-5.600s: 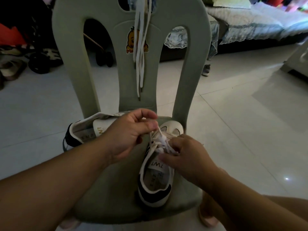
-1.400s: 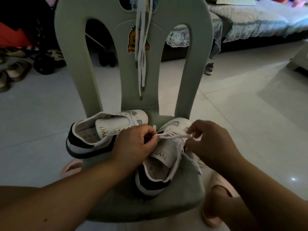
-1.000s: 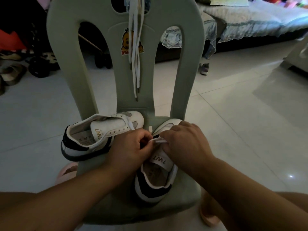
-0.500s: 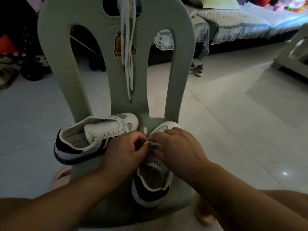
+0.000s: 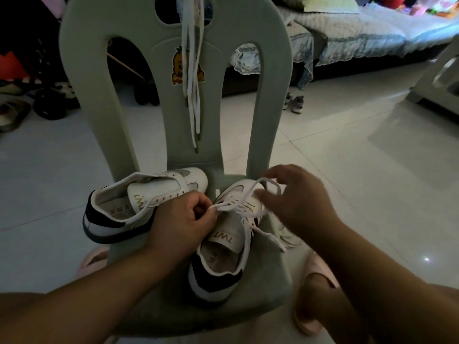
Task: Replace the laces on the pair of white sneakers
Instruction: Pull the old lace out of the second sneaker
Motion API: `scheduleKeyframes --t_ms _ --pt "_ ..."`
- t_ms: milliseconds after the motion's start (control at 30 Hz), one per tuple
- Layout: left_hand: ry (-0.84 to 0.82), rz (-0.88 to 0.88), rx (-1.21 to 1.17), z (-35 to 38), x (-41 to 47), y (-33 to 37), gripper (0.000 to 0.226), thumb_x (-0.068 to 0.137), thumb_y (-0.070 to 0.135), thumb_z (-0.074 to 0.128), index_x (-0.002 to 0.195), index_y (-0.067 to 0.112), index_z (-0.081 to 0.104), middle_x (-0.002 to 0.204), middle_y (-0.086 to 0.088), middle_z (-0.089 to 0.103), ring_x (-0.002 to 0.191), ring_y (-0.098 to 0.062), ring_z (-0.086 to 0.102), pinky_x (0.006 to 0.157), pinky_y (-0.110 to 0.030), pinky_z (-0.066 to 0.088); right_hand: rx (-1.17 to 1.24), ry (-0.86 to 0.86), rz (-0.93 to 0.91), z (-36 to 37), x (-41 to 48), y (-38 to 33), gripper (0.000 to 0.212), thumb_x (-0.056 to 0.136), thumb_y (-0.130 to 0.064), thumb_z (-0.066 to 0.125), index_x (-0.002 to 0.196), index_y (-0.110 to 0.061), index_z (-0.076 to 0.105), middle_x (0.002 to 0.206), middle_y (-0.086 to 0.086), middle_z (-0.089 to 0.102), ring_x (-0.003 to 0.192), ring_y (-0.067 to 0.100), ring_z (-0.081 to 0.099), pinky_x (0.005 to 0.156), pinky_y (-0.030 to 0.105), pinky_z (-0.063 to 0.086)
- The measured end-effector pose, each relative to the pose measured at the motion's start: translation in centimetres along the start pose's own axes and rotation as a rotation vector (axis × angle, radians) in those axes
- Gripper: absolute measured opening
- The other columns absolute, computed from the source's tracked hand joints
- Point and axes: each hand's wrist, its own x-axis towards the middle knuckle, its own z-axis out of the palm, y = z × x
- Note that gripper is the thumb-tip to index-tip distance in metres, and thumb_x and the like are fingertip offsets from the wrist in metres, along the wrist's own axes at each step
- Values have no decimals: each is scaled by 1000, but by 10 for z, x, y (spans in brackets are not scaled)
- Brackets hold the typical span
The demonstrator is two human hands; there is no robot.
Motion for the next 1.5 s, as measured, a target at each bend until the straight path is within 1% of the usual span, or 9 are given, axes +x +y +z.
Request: scheduleKeyframes --t_ms 100,300,433,533,633,733,900,1100,1500 --pt "-16 24 -30 2 -3 4 13 82 37 68 72 34 59 63 13 62 69 5 59 55 -10 43 -168 -143 -209 17 -9 -16 50 86 -47 61 133 -37 49 133 -10 52 121 13 43 102 33 35" --pt "-33 32 -25 3 -6 2 15 78 46 65 70 34 60 60 12 61 68 2 60 54 -13 45 -396 -75 -395 35 -3 -17 14 86 -31 60 92 -25 73 90 -3 71 87 20 66 89 35 40" --pt "-10 21 -13 0 -6 0 14 78 40 68 69 32 61 59 11 62 67 1 60 50 -14 43 -349 -181 -370 33 -2 -13 33 97 -46 40 104 -32 69 99 -10 69 93 11 61 107 39 29" --pt "-5 -4 0 0 -5 -1 14 80 37 69 70 32 60 60 11 61 68 2 59 49 -16 42 -122 -32 -317 35 -6 -12 29 95 -37 45 93 -30 73 85 -11 70 74 5 60 86 29 44" --pt "-5 -36 21 -2 -3 -3 16 82 31 69 71 32 58 60 11 60 67 3 58 50 -16 40 123 276 -79 23 -2 -6 23 94 -28 56 78 -19 71 63 -8 60 52 0 48 54 14 33" --pt "8 -41 45 -3 -2 -5 16 82 29 69 70 32 58 58 10 59 66 2 57 47 -11 36 343 453 176 3 12 6 22 94 -27 53 74 -19 55 68 -1 57 58 7 47 58 24 35" --pt "-8 -19 69 -1 -4 -2 15 81 31 69 70 30 59 59 11 60 66 3 58 47 -13 40 -8 -3 67 15 4 -4 59 81 -47 67 133 -33 41 137 -3 42 123 16 39 102 36 38" --pt "-116 -45 157 -5 4 -8 11 81 36 67 76 31 59 68 11 60 64 1 55 57 -19 43 -63 -369 68 19 -5 -11 36 75 -56 70 98 -32 57 87 -11 59 79 5 55 65 22 46" --pt "-260 110 456 5 -4 19 49 74 72 42 79 30 67 72 11 58 69 -2 52 67 -29 49 -158 -480 -124 29 -7 3 9 85 -38 65 80 -30 62 76 -11 57 74 8 53 64 21 43"
